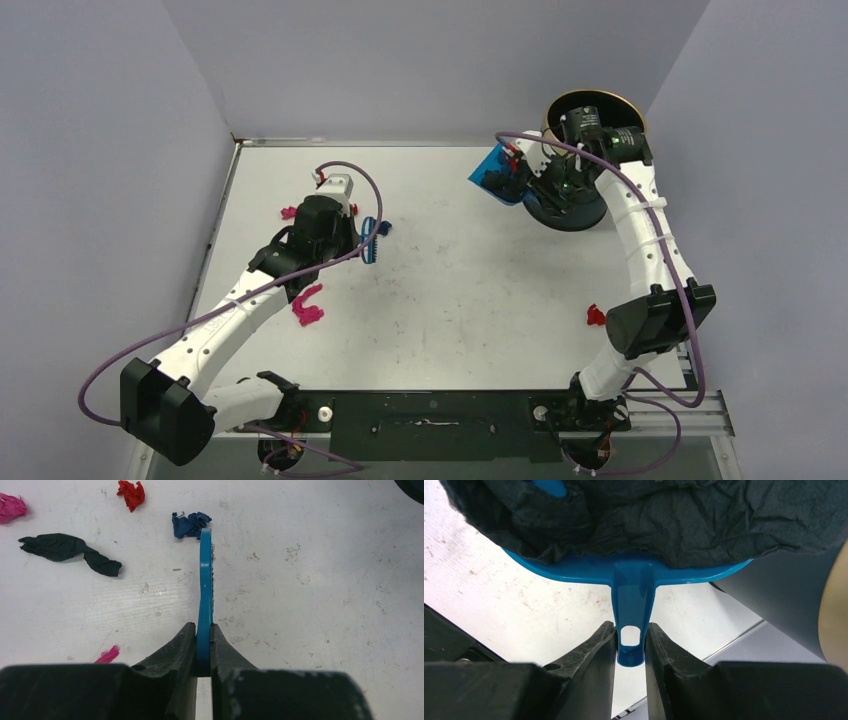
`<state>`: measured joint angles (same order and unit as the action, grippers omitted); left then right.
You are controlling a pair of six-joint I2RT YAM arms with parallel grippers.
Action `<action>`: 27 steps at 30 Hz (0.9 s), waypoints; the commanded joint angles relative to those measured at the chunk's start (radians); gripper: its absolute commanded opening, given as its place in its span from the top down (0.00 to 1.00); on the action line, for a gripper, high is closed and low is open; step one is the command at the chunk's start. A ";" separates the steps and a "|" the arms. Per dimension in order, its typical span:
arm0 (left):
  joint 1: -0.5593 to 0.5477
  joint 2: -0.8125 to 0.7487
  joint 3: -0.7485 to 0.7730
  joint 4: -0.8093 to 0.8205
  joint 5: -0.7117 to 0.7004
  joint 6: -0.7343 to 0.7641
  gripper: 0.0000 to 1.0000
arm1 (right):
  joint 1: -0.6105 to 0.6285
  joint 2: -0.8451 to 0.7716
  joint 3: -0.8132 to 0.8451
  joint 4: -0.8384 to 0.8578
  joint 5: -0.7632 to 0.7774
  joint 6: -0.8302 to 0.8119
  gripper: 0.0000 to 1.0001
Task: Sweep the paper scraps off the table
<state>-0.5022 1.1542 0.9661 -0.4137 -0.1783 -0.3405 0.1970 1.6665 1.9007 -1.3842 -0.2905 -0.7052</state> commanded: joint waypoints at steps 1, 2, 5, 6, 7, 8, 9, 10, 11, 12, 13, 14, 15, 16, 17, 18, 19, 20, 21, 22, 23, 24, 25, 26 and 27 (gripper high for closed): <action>-0.007 -0.013 0.031 0.040 0.010 -0.006 1.00 | -0.057 -0.007 0.090 -0.011 -0.086 0.052 0.95; -0.009 -0.015 0.029 0.042 0.008 -0.005 1.00 | -0.072 -0.006 0.107 -0.010 -0.100 0.063 0.95; -0.015 -0.013 0.025 0.043 0.002 -0.002 1.00 | -0.109 0.011 0.166 -0.009 -0.111 0.103 0.95; -0.018 -0.011 0.026 0.041 0.002 0.000 1.00 | -0.121 0.016 0.182 -0.008 -0.109 0.113 0.95; -0.020 -0.009 0.029 0.038 0.004 0.001 1.00 | -0.131 0.020 0.194 0.000 -0.104 0.123 0.95; -0.023 -0.007 0.031 0.036 0.006 0.002 1.00 | -0.141 0.021 0.201 0.012 -0.089 0.136 0.95; -0.024 -0.007 0.032 0.034 0.006 0.003 1.00 | -0.155 0.020 0.205 0.029 -0.072 0.148 0.95; -0.025 -0.007 0.030 0.035 0.005 0.004 1.00 | -0.167 0.017 0.205 0.051 -0.049 0.164 0.95; -0.025 -0.008 0.030 0.036 0.003 0.004 1.00 | -0.182 0.014 0.206 0.080 -0.024 0.184 0.95; -0.027 -0.006 0.028 0.036 0.001 0.006 1.00 | -0.193 0.013 0.208 0.105 -0.001 0.202 0.95; -0.028 -0.005 0.028 0.036 -0.001 0.007 1.00 | -0.219 0.013 0.212 0.129 0.016 0.219 0.95; -0.030 -0.003 0.029 0.034 -0.001 0.008 1.00 | -0.244 0.015 0.217 0.155 0.034 0.237 0.95; -0.031 -0.001 0.031 0.032 0.000 0.008 1.00 | -0.267 0.016 0.223 0.178 0.047 0.251 0.95; -0.032 0.000 0.032 0.030 0.002 0.009 1.00 | -0.289 0.019 0.232 0.199 0.057 0.267 0.95; -0.033 0.000 0.032 0.031 0.003 0.009 1.00 | -0.313 0.025 0.245 0.222 0.070 0.285 0.95; -0.033 0.000 0.030 0.032 0.003 0.009 1.00 | -0.334 0.033 0.258 0.240 0.082 0.300 0.95; -0.034 0.003 0.030 0.032 -0.001 0.010 1.00 | -0.353 0.050 0.275 0.252 0.093 0.317 0.95; -0.035 0.005 0.029 0.032 -0.001 0.011 1.00 | -0.368 0.058 0.291 0.260 0.110 0.323 0.95; -0.036 0.006 0.031 0.030 -0.001 0.012 1.00 | -0.379 0.073 0.309 0.265 0.129 0.328 0.95; -0.038 0.008 0.032 0.029 0.002 0.013 1.00 | -0.391 0.093 0.327 0.271 0.145 0.333 0.95; -0.039 0.006 0.034 0.028 0.004 0.014 1.00 | -0.402 0.107 0.344 0.277 0.158 0.334 0.95; -0.040 0.004 0.033 0.027 0.005 0.015 1.00 | -0.410 0.121 0.361 0.283 0.174 0.333 0.95; -0.042 0.003 0.032 0.029 0.004 0.015 1.00 | -0.413 0.133 0.375 0.289 0.192 0.330 0.95; -0.043 0.001 0.030 0.030 0.000 0.017 1.00 | -0.412 0.145 0.385 0.297 0.218 0.322 0.95; -0.046 0.002 0.028 0.030 -0.004 0.019 1.00 | -0.412 0.159 0.396 0.298 0.239 0.313 0.95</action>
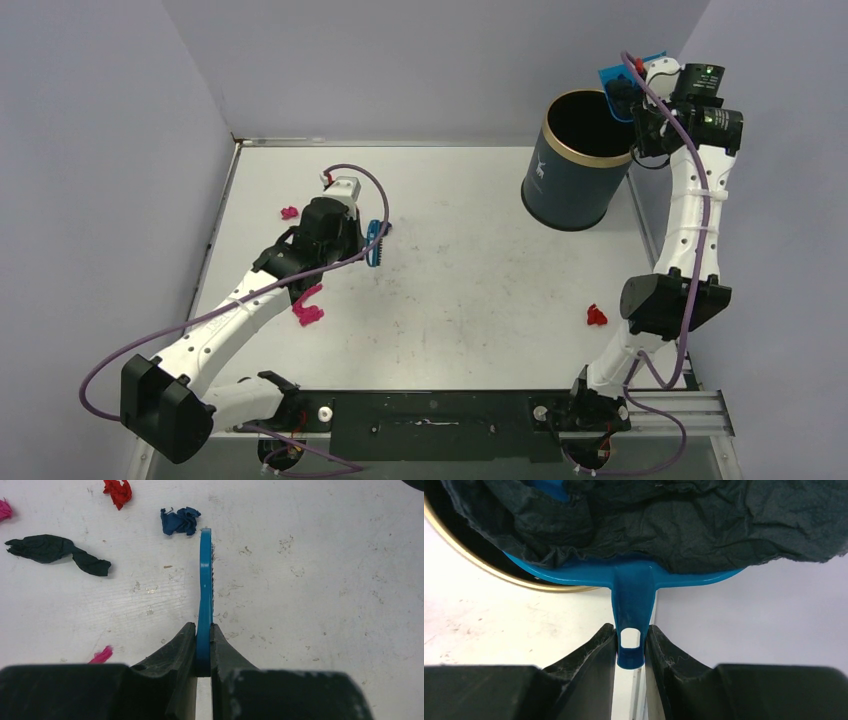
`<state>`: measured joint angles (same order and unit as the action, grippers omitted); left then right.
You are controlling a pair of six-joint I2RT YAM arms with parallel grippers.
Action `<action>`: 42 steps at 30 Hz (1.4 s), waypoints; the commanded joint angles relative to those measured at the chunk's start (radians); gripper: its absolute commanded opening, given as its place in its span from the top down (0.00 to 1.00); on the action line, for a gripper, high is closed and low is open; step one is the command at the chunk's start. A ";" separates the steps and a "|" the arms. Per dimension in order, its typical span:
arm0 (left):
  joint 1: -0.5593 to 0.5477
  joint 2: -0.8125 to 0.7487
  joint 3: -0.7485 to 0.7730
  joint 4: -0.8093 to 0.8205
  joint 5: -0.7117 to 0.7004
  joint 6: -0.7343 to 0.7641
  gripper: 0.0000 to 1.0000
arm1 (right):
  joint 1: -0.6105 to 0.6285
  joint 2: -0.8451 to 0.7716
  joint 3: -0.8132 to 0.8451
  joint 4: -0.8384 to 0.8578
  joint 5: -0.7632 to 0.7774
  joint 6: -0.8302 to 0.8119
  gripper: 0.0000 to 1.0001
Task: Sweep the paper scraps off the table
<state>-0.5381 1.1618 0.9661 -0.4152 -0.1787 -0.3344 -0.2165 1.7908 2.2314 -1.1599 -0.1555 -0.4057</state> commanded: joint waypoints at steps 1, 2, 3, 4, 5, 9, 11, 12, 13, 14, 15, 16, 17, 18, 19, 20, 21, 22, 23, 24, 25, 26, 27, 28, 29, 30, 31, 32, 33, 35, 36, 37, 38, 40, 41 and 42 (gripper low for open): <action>-0.014 -0.005 0.028 0.031 -0.005 0.015 1.00 | 0.004 0.050 0.078 0.070 0.132 0.007 0.95; -0.017 -0.004 0.029 0.030 -0.005 0.016 1.00 | 0.005 0.070 0.094 0.062 0.148 -0.002 0.95; -0.019 -0.003 0.031 0.029 -0.004 0.017 1.00 | 0.012 0.090 0.109 0.054 0.194 -0.012 0.95; -0.020 -0.002 0.032 0.026 -0.001 0.018 1.00 | 0.018 0.110 0.124 0.047 0.227 -0.023 0.95; -0.020 -0.002 0.034 0.025 0.000 0.018 1.00 | 0.024 0.129 0.135 0.043 0.266 -0.032 0.95; -0.024 -0.007 0.031 0.026 -0.001 0.020 1.00 | 0.040 0.166 0.152 0.061 0.358 -0.063 0.95; -0.028 -0.007 0.032 0.026 0.002 0.021 1.00 | 0.043 0.167 0.148 0.074 0.368 -0.076 0.95; -0.029 -0.007 0.033 0.026 0.006 0.021 1.00 | 0.052 0.168 0.144 0.082 0.390 -0.093 0.95; -0.029 -0.006 0.033 0.026 0.009 0.021 1.00 | 0.065 0.167 0.139 0.096 0.422 -0.112 0.95; -0.029 -0.002 0.033 0.027 0.011 0.020 1.00 | 0.085 0.165 0.130 0.112 0.472 -0.135 0.95; -0.030 0.000 0.032 0.027 0.012 0.020 1.00 | 0.097 0.158 0.112 0.133 0.508 -0.157 0.95; -0.030 0.002 0.033 0.026 0.013 0.020 1.00 | 0.108 0.150 0.093 0.156 0.542 -0.176 0.95; -0.031 0.004 0.033 0.025 0.015 0.021 1.00 | 0.117 0.142 0.071 0.177 0.570 -0.197 0.95; -0.031 0.003 0.034 0.023 0.016 0.021 1.00 | 0.130 0.134 0.050 0.200 0.602 -0.218 0.95; -0.031 0.003 0.035 0.021 0.017 0.021 1.00 | 0.141 0.129 0.032 0.219 0.633 -0.242 0.95; -0.031 0.001 0.036 0.022 0.018 0.022 1.00 | 0.153 0.125 0.014 0.236 0.662 -0.265 0.95; -0.031 -0.001 0.036 0.022 0.017 0.023 1.00 | 0.162 0.124 0.003 0.248 0.687 -0.285 0.95; -0.031 -0.003 0.035 0.022 0.015 0.023 1.00 | 0.170 0.124 -0.004 0.256 0.703 -0.303 0.95; -0.031 -0.004 0.033 0.024 0.011 0.023 1.00 | 0.177 0.124 -0.007 0.264 0.717 -0.318 0.95; -0.031 -0.004 0.031 0.025 0.010 0.023 1.00 | 0.183 0.125 -0.008 0.269 0.732 -0.333 0.95; -0.031 -0.002 0.031 0.026 0.011 0.023 1.00 | 0.189 0.126 -0.011 0.275 0.750 -0.349 0.95; -0.031 0.001 0.033 0.024 0.013 0.024 1.00 | 0.195 0.127 -0.013 0.282 0.765 -0.363 0.95; -0.032 0.003 0.035 0.021 0.016 0.024 1.00 | 0.199 0.127 -0.017 0.289 0.777 -0.385 0.95; -0.031 0.005 0.037 0.022 0.017 0.024 1.00 | 0.204 0.125 -0.028 0.302 0.794 -0.404 0.95; -0.031 0.004 0.037 0.021 0.019 0.024 1.00 | 0.210 0.117 -0.045 0.330 0.821 -0.425 0.95; -0.031 0.003 0.035 0.022 0.019 0.024 1.00 | 0.210 0.106 -0.071 0.355 0.839 -0.448 0.95; -0.031 0.003 0.033 0.023 0.018 0.024 1.00 | 0.210 0.092 -0.100 0.376 0.859 -0.471 0.95; -0.032 0.003 0.033 0.025 0.018 0.025 1.00 | 0.221 0.079 -0.132 0.420 0.877 -0.498 0.95; -0.032 0.003 0.033 0.026 0.017 0.025 1.00 | 0.235 0.064 -0.167 0.451 0.893 -0.527 0.95; -0.031 0.002 0.035 0.022 0.019 0.025 1.00 | 0.242 0.038 -0.224 0.508 0.919 -0.582 0.95; -0.031 0.002 0.036 0.021 0.019 0.025 1.00 | 0.245 0.029 -0.244 0.531 0.930 -0.605 0.95; -0.031 0.001 0.036 0.022 0.019 0.024 1.00 | 0.248 0.022 -0.257 0.547 0.939 -0.624 0.95; -0.032 0.000 0.034 0.023 0.018 0.024 1.00 | 0.249 0.016 -0.270 0.564 0.948 -0.645 0.95; -0.032 0.001 0.031 0.027 0.016 0.023 1.00 | 0.255 0.001 -0.295 0.617 0.972 -0.691 0.95; -0.032 0.005 0.032 0.027 0.018 0.023 1.00 | 0.259 -0.013 -0.318 0.660 0.983 -0.723 0.95; -0.032 0.009 0.035 0.024 0.021 0.023 1.00 | 0.262 -0.028 -0.349 0.708 0.994 -0.756 0.95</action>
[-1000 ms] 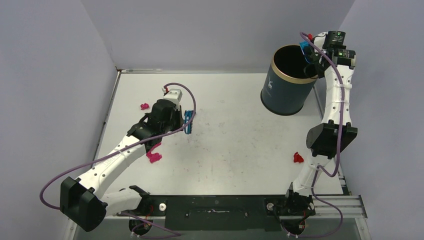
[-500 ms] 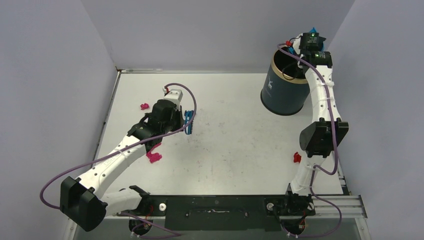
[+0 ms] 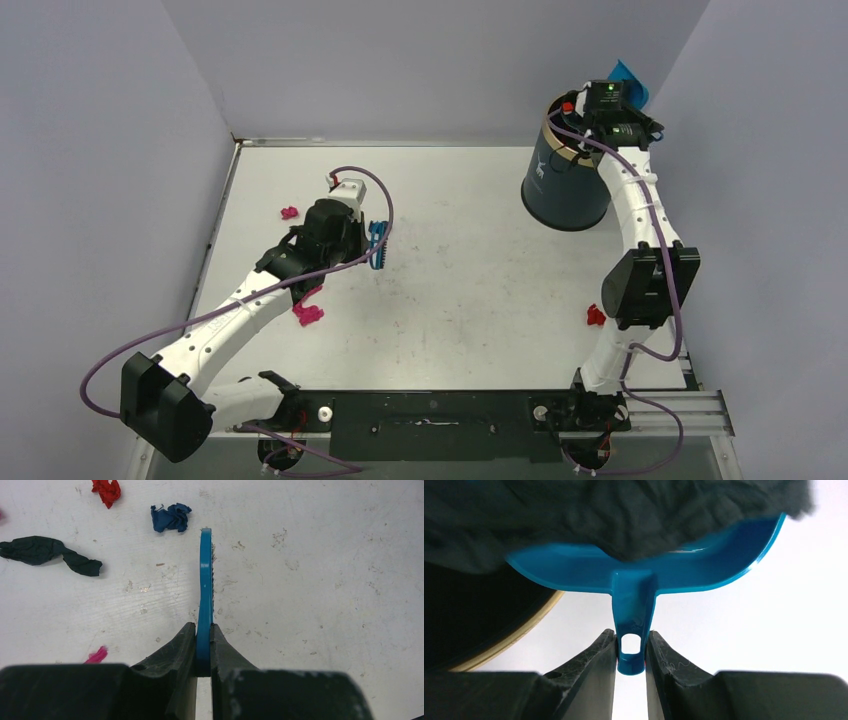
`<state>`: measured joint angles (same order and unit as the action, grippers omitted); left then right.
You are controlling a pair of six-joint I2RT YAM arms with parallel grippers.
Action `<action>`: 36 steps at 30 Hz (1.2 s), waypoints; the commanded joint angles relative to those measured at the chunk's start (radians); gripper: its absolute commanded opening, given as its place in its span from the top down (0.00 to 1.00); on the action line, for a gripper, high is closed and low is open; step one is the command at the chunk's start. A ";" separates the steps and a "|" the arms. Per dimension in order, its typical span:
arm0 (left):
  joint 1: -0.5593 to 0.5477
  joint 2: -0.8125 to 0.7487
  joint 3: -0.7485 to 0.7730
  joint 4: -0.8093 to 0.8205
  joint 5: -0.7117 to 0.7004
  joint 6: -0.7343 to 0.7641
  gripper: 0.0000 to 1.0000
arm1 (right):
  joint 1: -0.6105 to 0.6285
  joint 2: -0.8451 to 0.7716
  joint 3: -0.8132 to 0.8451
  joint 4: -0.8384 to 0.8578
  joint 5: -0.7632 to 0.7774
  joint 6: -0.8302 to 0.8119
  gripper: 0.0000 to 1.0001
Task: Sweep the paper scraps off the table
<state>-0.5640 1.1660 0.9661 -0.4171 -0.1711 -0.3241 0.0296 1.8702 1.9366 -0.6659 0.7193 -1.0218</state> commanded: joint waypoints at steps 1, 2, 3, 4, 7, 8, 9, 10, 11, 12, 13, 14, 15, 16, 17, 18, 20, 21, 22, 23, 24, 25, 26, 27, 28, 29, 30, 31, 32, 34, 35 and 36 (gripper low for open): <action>-0.007 0.007 0.036 0.024 0.016 0.013 1.00 | 0.019 -0.126 -0.091 0.272 0.127 -0.182 0.95; -0.006 0.007 0.037 0.023 0.017 0.013 1.00 | 0.022 -0.145 -0.129 0.327 0.131 -0.235 0.95; -0.006 0.006 0.036 0.023 0.018 0.013 1.00 | 0.025 -0.160 -0.161 0.370 0.133 -0.259 0.95; -0.006 0.003 0.034 0.026 0.017 0.013 1.00 | 0.028 -0.170 -0.177 0.381 0.129 -0.262 0.95; -0.007 -0.003 0.031 0.028 0.010 0.014 1.00 | 0.030 -0.161 -0.169 0.333 0.139 -0.247 0.95; -0.007 -0.003 0.032 0.028 0.012 0.014 1.00 | 0.030 -0.159 -0.171 0.334 0.141 -0.251 0.95; -0.006 -0.003 0.033 0.028 0.014 0.014 1.00 | 0.029 -0.162 -0.169 0.337 0.138 -0.252 0.95; -0.007 -0.003 0.033 0.028 0.015 0.014 1.00 | 0.029 -0.165 -0.169 0.338 0.136 -0.250 0.95; -0.007 -0.003 0.032 0.029 0.013 0.014 1.00 | 0.029 -0.167 -0.168 0.333 0.135 -0.247 0.95; -0.007 -0.003 0.031 0.029 0.013 0.014 1.00 | 0.029 -0.168 -0.162 0.320 0.133 -0.241 0.95; -0.007 -0.003 0.032 0.028 0.014 0.014 1.00 | 0.030 -0.168 -0.157 0.306 0.130 -0.231 0.95; -0.009 -0.003 0.032 0.028 0.015 0.014 1.00 | 0.029 -0.165 -0.151 0.295 0.129 -0.218 0.95; -0.008 -0.006 0.034 0.026 0.016 0.014 1.00 | 0.027 -0.165 -0.149 0.283 0.128 -0.208 0.95; -0.008 -0.008 0.034 0.026 0.017 0.014 1.00 | 0.027 -0.165 -0.142 0.268 0.122 -0.191 0.95; -0.008 -0.010 0.034 0.026 0.016 0.014 1.00 | 0.027 -0.163 -0.129 0.241 0.111 -0.166 0.95; -0.008 -0.013 0.032 0.029 0.014 0.014 1.00 | 0.028 -0.160 -0.116 0.213 0.104 -0.142 0.95; -0.010 -0.016 0.029 0.031 0.009 0.014 1.00 | 0.030 -0.158 -0.087 0.153 0.092 -0.095 0.95; -0.011 -0.015 0.029 0.030 0.009 0.014 1.00 | 0.034 -0.161 -0.074 0.135 0.082 -0.076 0.95; -0.011 -0.015 0.031 0.029 0.010 0.014 1.00 | 0.036 -0.164 -0.062 0.121 0.073 -0.058 0.95; -0.011 -0.014 0.032 0.030 0.012 0.014 1.00 | 0.042 -0.169 -0.051 0.110 0.067 -0.043 0.95; -0.012 -0.014 0.031 0.029 0.013 0.014 1.00 | 0.049 -0.174 -0.047 0.099 0.062 -0.026 0.95; -0.012 -0.014 0.031 0.030 0.012 0.014 1.00 | 0.064 -0.182 -0.039 0.080 0.052 -0.001 0.95; -0.013 -0.014 0.030 0.032 0.010 0.014 1.00 | 0.083 -0.191 -0.035 0.061 0.049 0.017 0.95; -0.013 -0.013 0.028 0.033 0.007 0.014 1.00 | 0.101 -0.201 -0.036 0.042 0.046 0.032 0.95; -0.014 -0.011 0.028 0.034 0.006 0.014 1.00 | 0.128 -0.213 -0.036 0.020 0.038 0.047 0.95; -0.014 -0.010 0.029 0.032 0.007 0.014 1.00 | 0.158 -0.226 -0.038 0.001 0.032 0.061 0.95; -0.014 -0.009 0.031 0.031 0.008 0.014 1.00 | 0.187 -0.241 -0.042 -0.017 0.026 0.079 0.95; -0.014 -0.008 0.032 0.030 0.008 0.015 1.00 | 0.225 -0.255 -0.048 -0.051 0.011 0.097 0.95; -0.014 -0.009 0.031 0.030 0.006 0.016 1.00 | 0.264 -0.274 -0.059 -0.073 -0.013 0.118 0.95; -0.015 -0.013 0.030 0.031 -0.005 0.017 1.00 | 0.336 -0.311 -0.098 -0.157 -0.080 0.175 0.95; -0.016 -0.018 0.028 0.033 -0.009 0.019 1.00 | 0.367 -0.328 -0.128 -0.212 -0.137 0.208 0.95; -0.017 -0.020 0.027 0.033 -0.012 0.021 1.00 | 0.395 -0.338 -0.155 -0.270 -0.204 0.239 0.95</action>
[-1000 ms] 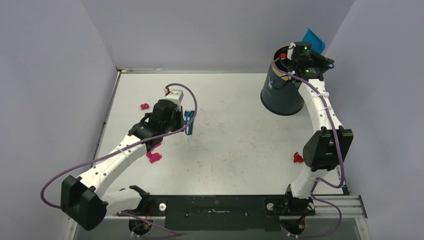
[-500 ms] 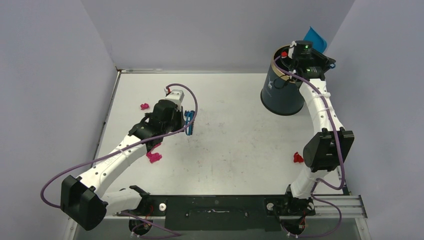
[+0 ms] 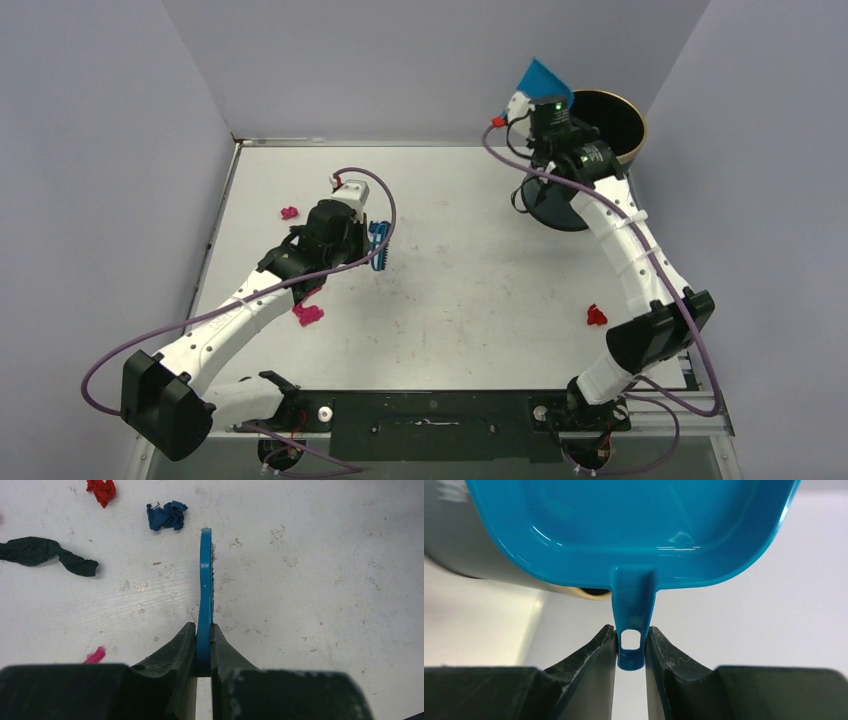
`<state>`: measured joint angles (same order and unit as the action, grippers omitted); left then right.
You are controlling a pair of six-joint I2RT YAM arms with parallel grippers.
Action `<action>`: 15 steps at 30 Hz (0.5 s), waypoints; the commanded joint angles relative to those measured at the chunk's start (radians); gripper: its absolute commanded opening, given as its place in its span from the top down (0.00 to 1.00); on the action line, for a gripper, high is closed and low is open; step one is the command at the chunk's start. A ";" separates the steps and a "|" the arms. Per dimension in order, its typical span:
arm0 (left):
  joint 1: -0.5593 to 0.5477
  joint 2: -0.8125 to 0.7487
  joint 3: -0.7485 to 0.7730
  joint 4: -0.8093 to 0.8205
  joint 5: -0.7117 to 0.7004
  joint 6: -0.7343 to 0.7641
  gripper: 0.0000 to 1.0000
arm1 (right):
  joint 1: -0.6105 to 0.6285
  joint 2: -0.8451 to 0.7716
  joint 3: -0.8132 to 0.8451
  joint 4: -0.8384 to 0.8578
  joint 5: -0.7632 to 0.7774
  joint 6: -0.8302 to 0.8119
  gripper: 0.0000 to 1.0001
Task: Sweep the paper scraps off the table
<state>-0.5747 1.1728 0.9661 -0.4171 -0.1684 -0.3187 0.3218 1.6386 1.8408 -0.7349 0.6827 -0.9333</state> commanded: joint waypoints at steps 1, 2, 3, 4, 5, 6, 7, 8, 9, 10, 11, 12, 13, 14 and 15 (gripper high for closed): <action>-0.007 -0.030 0.027 0.033 -0.018 0.017 1.00 | 0.120 -0.113 -0.084 -0.255 -0.242 0.177 0.95; -0.008 -0.032 0.027 0.034 -0.019 0.018 1.00 | 0.128 -0.119 -0.111 -0.322 -0.353 0.190 0.95; -0.008 -0.033 0.027 0.034 -0.020 0.018 1.00 | 0.129 -0.128 -0.142 -0.386 -0.468 0.189 0.95; -0.008 -0.033 0.026 0.036 -0.023 0.019 1.00 | 0.128 -0.136 -0.177 -0.441 -0.570 0.175 0.95; -0.008 -0.032 0.024 0.037 -0.027 0.021 1.00 | 0.130 -0.144 -0.214 -0.478 -0.648 0.166 0.95; -0.008 -0.031 0.023 0.038 -0.030 0.021 1.00 | 0.129 -0.150 -0.249 -0.501 -0.700 0.164 0.95; -0.008 -0.027 0.023 0.038 -0.031 0.022 1.00 | 0.129 -0.156 -0.282 -0.521 -0.734 0.162 0.95; -0.008 -0.026 0.025 0.038 -0.029 0.024 1.00 | 0.128 -0.163 -0.313 -0.535 -0.751 0.154 0.95; -0.008 -0.024 0.027 0.037 -0.027 0.025 1.00 | 0.127 -0.172 -0.345 -0.543 -0.758 0.142 0.95; -0.008 -0.023 0.029 0.036 -0.026 0.027 1.00 | 0.128 -0.182 -0.383 -0.542 -0.758 0.139 0.95; -0.007 -0.024 0.029 0.037 -0.026 0.029 1.00 | 0.127 -0.191 -0.418 -0.539 -0.760 0.134 0.95; -0.005 -0.024 0.029 0.037 -0.028 0.031 1.00 | 0.126 -0.197 -0.455 -0.532 -0.758 0.132 0.95; -0.004 -0.026 0.030 0.037 -0.030 0.037 1.00 | 0.124 -0.202 -0.490 -0.521 -0.755 0.133 0.95; -0.002 -0.029 0.030 0.039 -0.032 0.040 1.00 | 0.120 -0.205 -0.526 -0.506 -0.753 0.130 0.95; -0.001 -0.033 0.029 0.043 -0.037 0.047 1.00 | 0.114 -0.207 -0.562 -0.483 -0.748 0.132 0.95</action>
<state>-0.5774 1.1687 0.9661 -0.4160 -0.1841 -0.3008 0.4534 1.4902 1.3640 -1.2289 -0.0059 -0.7994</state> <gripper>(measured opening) 0.088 0.244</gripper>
